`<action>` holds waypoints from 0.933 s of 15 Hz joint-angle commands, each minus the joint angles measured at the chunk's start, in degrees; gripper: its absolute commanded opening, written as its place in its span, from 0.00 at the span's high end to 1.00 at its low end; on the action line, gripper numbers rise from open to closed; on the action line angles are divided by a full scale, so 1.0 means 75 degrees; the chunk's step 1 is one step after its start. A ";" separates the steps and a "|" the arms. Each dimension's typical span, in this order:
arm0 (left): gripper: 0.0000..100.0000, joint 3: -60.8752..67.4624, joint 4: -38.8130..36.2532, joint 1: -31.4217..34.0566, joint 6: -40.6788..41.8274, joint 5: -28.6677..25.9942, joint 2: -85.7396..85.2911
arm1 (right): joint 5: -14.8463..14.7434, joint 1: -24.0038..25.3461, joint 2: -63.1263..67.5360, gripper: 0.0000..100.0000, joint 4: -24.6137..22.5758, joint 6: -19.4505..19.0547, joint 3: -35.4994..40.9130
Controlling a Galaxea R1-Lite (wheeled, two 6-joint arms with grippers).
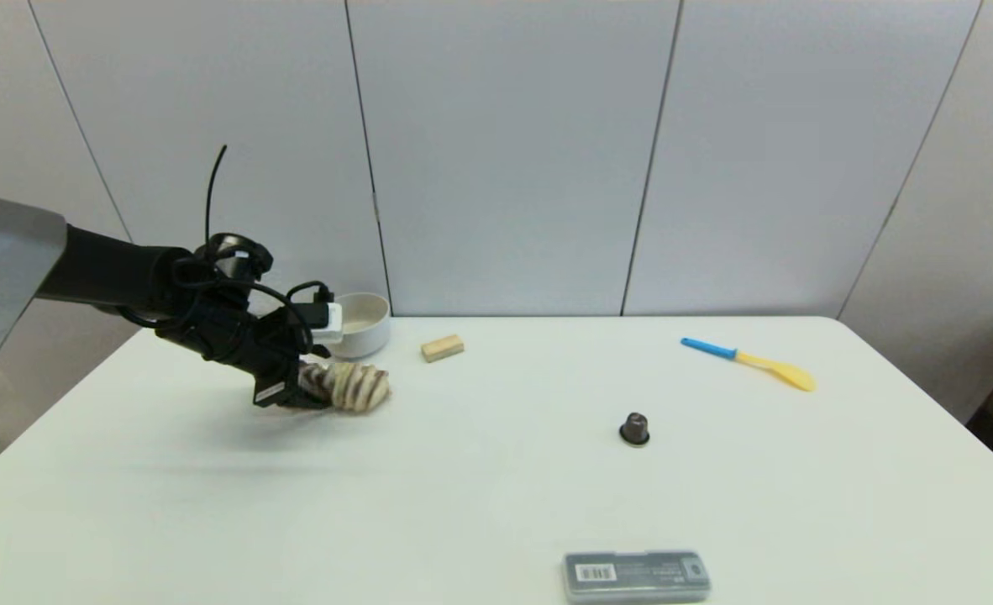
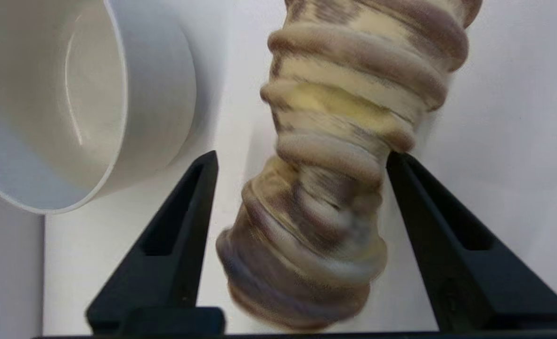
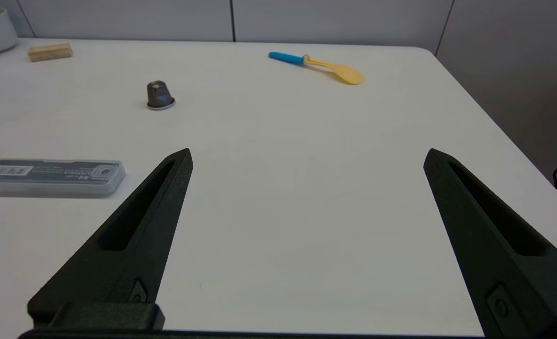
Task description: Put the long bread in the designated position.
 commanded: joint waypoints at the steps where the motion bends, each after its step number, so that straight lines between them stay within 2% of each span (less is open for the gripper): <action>1: 0.00 -0.0010 0.0065 0.0002 -0.0038 0.0679 -0.0526 | 0.0003 0.0002 0.0010 0.00 0.0000 -0.0005 0.0000; 6: 0.00 0.0001 0.1460 0.0002 -0.0484 0.1710 -0.1721 | 0.0003 0.0002 0.0010 0.00 0.0000 -0.0005 0.0000; 8: 0.00 0.0013 0.2163 0.0002 -0.0917 0.2565 -0.2354 | 0.0003 0.0002 0.0010 0.00 0.0000 -0.0005 0.0000; 12: 0.00 0.0224 0.2503 0.0025 -0.1913 0.4241 -0.3280 | 0.0003 0.0002 0.0010 0.00 0.0000 -0.0005 0.0000; 14: 0.00 0.0564 0.2644 0.0049 -0.2839 0.4663 -0.3702 | 0.0003 0.0002 0.0010 0.00 0.0000 -0.0005 0.0000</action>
